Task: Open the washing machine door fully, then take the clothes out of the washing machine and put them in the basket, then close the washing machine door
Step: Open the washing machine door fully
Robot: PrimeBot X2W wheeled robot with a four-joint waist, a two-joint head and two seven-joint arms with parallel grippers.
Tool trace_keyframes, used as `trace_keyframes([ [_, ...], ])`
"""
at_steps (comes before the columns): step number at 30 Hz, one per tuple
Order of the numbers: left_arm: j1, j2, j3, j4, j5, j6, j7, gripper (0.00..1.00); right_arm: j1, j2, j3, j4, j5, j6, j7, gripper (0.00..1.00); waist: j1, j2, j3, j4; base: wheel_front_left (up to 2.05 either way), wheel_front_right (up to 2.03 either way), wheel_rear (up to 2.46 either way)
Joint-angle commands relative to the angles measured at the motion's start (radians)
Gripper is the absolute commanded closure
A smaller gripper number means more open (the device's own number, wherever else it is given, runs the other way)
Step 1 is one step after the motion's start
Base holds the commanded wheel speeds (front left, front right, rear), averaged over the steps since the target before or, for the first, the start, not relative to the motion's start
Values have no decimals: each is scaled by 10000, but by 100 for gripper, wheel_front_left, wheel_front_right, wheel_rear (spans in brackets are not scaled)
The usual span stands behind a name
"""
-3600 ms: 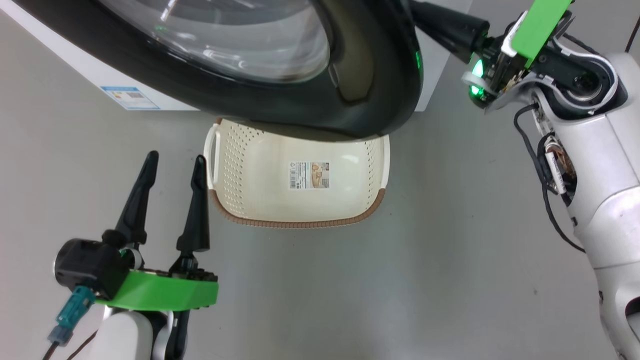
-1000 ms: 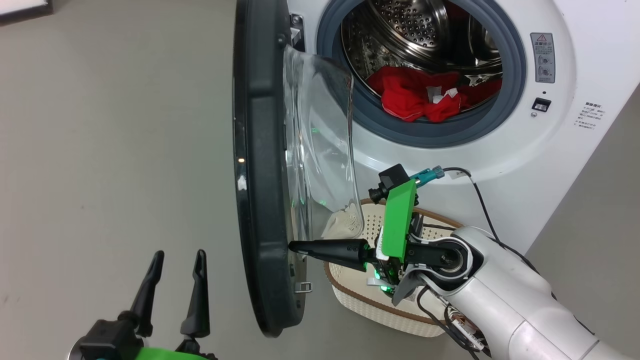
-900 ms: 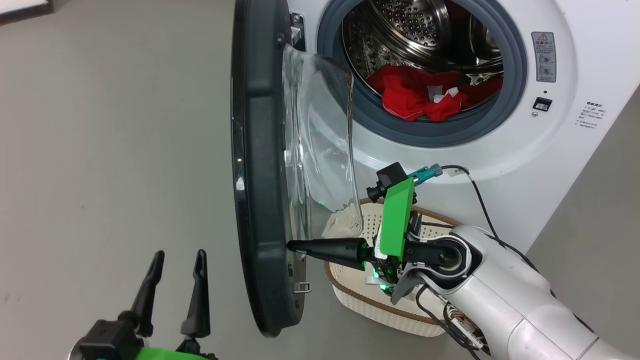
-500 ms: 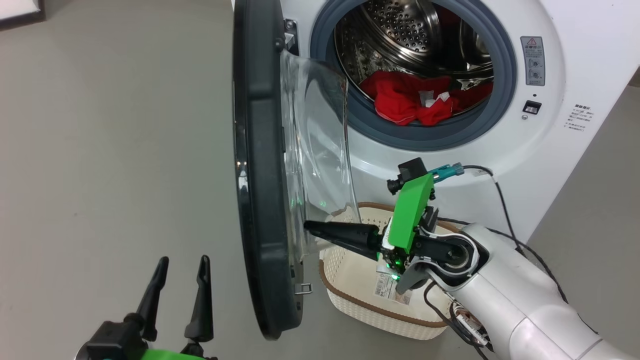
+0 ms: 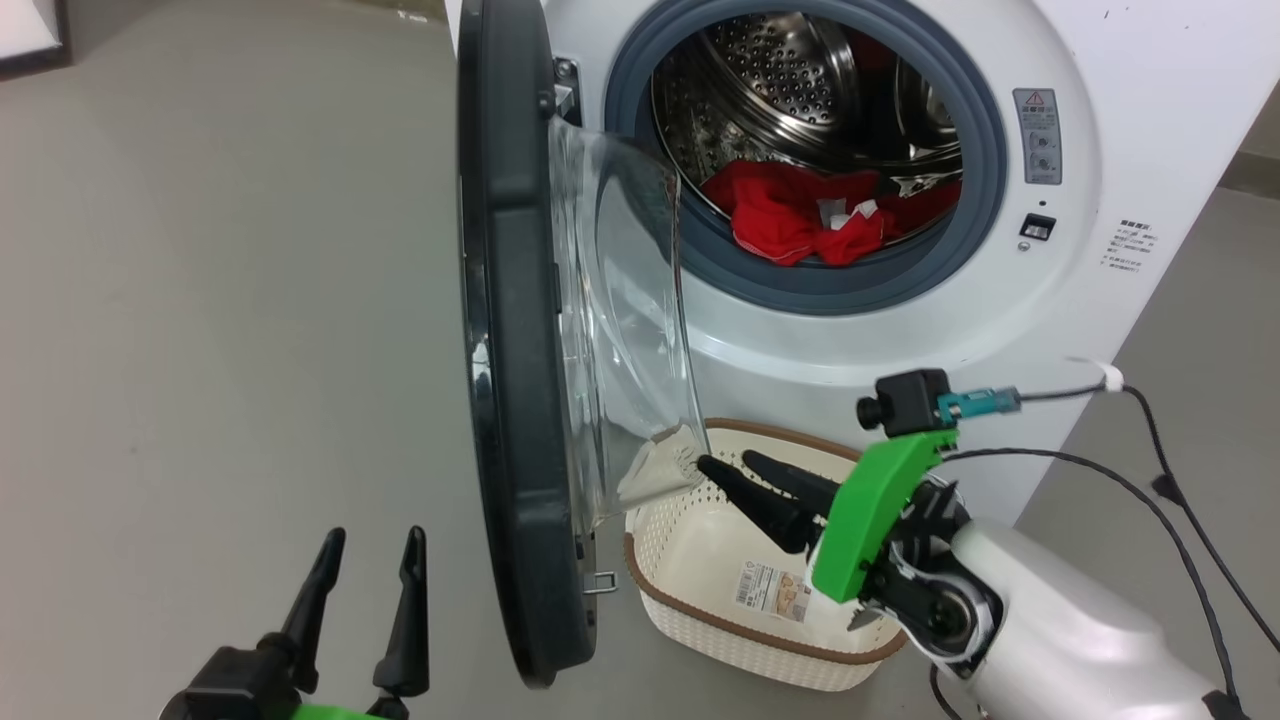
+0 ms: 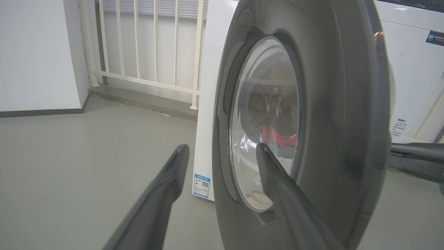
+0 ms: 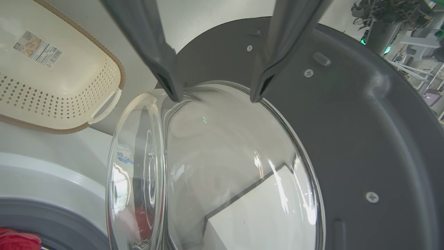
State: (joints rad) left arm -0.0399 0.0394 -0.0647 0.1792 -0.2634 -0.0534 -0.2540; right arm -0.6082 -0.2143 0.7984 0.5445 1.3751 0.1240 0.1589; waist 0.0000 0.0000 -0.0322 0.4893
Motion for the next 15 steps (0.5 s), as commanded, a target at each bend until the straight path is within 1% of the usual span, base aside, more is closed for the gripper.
trace_keyframes([
  [1, -168, 108, 343, -182, 84, -35, -78, 0, 84, 6, 45, -220, -126, 67, -217, 0, 0, 0, -41, -24, 0, 0, 0],
  [6, -130, 108, 358, -111, 134, -70, -78, 0, 183, -269, 635, 400, -1342, 67, -2049, 0, 0, 0, -180, -86, 0, 0, 0],
  [7, -116, 108, 381, -104, 116, -47, -78, 0, 142, -329, 894, 762, -1985, 67, -2894, 0, 0, 0, -212, -108, 0, 0, 0],
  [8, -112, 108, 392, -111, 93, -25, -78, 0, 157, -318, 981, 931, -2195, 67, -3272, 0, 0, 0, -224, -118, 0, 0, 0],
  [12, -74, 108, 426, -121, 27, 50, -78, 0, 211, -249, 1079, 1672, -2992, 67, -4048, 0, 0, 0, -275, -163, 0, 0, 0],
  [14, -47, 108, 448, -104, 42, 74, -78, 0, 234, -165, 909, 1988, -3489, 67, -4171, 0, 0, 0, -304, -194, 0, 0, 0],
  [15, -33, 108, 463, -93, 53, 82, -78, 0, 217, -131, 642, 2073, -3817, 67, -4190, 0, 0, 0, -312, -215, 0, 0, 0],
])
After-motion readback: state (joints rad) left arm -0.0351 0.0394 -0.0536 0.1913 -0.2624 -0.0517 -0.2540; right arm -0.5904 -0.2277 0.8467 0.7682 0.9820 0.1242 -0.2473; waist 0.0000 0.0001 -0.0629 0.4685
